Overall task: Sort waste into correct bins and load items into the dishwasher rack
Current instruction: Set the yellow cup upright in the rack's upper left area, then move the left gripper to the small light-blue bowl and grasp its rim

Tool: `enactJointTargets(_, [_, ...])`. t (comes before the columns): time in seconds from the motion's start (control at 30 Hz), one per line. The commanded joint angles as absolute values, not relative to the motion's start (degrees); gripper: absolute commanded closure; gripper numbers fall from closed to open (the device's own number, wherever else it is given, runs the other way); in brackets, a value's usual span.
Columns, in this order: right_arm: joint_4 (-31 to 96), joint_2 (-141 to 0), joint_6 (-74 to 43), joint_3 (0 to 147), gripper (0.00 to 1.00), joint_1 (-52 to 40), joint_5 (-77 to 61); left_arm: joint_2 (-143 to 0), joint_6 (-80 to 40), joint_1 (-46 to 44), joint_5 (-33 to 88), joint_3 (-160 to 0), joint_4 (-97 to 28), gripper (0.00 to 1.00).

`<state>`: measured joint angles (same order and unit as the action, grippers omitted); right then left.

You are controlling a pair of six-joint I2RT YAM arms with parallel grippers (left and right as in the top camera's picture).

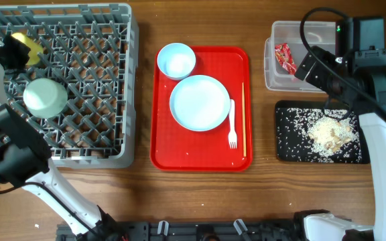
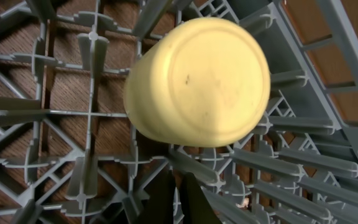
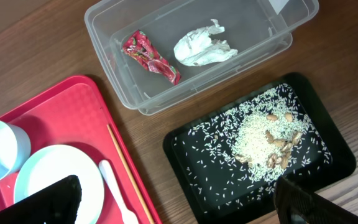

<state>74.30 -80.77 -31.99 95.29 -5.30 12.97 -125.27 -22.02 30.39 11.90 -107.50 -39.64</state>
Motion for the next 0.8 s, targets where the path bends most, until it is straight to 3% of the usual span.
enactJointTargets(0.0, [74.2, -81.2, -31.5, 95.6, 0.0, -5.2, 14.1, -123.6, -22.8, 30.7, 13.0, -107.6, -39.9, 0.96])
enactJointTargets(0.2, [74.2, -81.2, -31.5, 95.6, 0.0, -5.2, 14.1, -114.5, -22.8, 30.7, 27.0, -107.6, -41.6, 0.96])
enactJointTargets(0.27, [74.2, -81.2, -31.5, 95.6, 0.0, -5.2, 14.1, -110.9, -22.8, 30.6, 37.6, -107.6, -44.9, 0.88])
enactJointTargets(0.3, [74.2, -81.2, -31.5, 95.6, 0.0, -5.2, 14.1, -109.4, -22.8, 30.4, 43.8, -107.6, -46.9, 0.81])
enactJointTargets(0.33, [74.2, -81.2, -31.5, 95.6, 0.0, -5.2, 14.1, -108.5, -23.0, 30.0, 49.2, -107.6, -48.6, 0.65])
enactJointTargets(0.4, [74.2, -81.2, -31.5, 95.6, 0.0, -5.2, 14.1, -107.7, -23.0, 28.6, 57.3, -107.6, -51.9, 0.22])
enactJointTargets(0.5, [74.2, -81.2, -31.5, 95.6, 0.0, -5.2, 14.1, -107.8, -22.4, 23.4, 60.6, -107.6, -58.9, 0.0])
enactJointTargets(0.63, [74.2, -81.2, -31.5, 95.6, 0.0, -5.2, 14.1, -107.8, -14.9, 10.7, 55.2, -107.6, -62.4, 0.0])
enactJointTargets(0.77, [74.2, -81.2, -31.5, 95.6, 0.01, -5.2, 14.1, -108.6, -15.7, -4.8, 27.9, -107.6, -58.0, 0.0])
